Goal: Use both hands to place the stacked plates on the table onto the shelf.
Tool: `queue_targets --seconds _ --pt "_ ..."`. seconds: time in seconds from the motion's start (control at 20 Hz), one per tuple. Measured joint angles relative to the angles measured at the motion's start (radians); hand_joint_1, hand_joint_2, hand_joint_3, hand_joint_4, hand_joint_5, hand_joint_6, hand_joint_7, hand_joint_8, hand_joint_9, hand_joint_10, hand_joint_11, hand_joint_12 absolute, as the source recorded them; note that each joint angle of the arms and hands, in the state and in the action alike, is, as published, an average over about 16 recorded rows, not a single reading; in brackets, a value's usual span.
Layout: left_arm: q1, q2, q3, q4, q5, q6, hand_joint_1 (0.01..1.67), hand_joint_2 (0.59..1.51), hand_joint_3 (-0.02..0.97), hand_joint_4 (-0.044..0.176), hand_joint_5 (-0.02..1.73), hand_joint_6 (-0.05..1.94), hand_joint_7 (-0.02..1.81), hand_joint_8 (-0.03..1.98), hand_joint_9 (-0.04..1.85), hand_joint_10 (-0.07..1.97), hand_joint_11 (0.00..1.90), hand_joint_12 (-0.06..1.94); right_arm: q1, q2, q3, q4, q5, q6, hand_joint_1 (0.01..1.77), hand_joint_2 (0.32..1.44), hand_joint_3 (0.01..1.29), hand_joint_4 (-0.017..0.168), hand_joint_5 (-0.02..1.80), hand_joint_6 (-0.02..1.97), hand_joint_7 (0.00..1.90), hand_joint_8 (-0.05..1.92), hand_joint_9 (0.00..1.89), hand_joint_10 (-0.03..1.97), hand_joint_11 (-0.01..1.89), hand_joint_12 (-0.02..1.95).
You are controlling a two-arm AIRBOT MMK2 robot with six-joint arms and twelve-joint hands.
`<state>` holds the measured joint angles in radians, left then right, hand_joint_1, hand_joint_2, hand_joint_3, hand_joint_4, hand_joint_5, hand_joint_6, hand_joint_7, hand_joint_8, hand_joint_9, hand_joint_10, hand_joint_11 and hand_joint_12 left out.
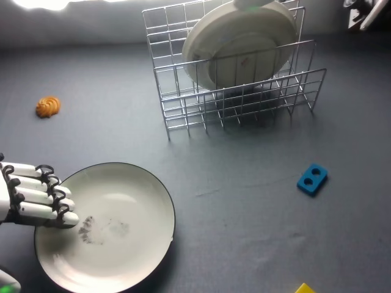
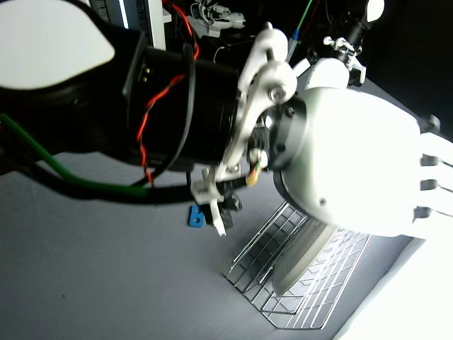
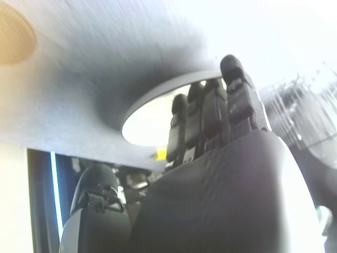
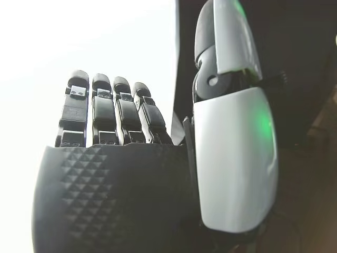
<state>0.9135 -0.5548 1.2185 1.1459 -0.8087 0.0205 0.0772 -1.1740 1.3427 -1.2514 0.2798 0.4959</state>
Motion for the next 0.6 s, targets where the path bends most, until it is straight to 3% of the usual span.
queue_targets --seconds 0.35,0.6 --pt "-0.019 0.019 0.013 -0.014 -0.028 0.0 0.02 1.139 0.015 0.0 0.16 0.01 0.15 0.0 0.13 0.0 0.02 0.25 -0.035 0.049 -0.141 0.194 0.035 -0.379 1.14 0.94 0.02 -0.001 0.02 0.02 0.01 0.01 0.02 0.0 0.02 -0.01" --pt "-0.02 0.023 0.023 -0.019 -0.026 0.001 0.02 1.138 0.015 0.0 0.15 0.01 0.15 0.0 0.12 0.01 0.02 0.24 -0.078 0.069 -0.196 0.335 0.082 -0.569 1.12 0.93 0.02 0.002 0.02 0.02 0.01 0.01 0.02 0.01 0.02 -0.01"
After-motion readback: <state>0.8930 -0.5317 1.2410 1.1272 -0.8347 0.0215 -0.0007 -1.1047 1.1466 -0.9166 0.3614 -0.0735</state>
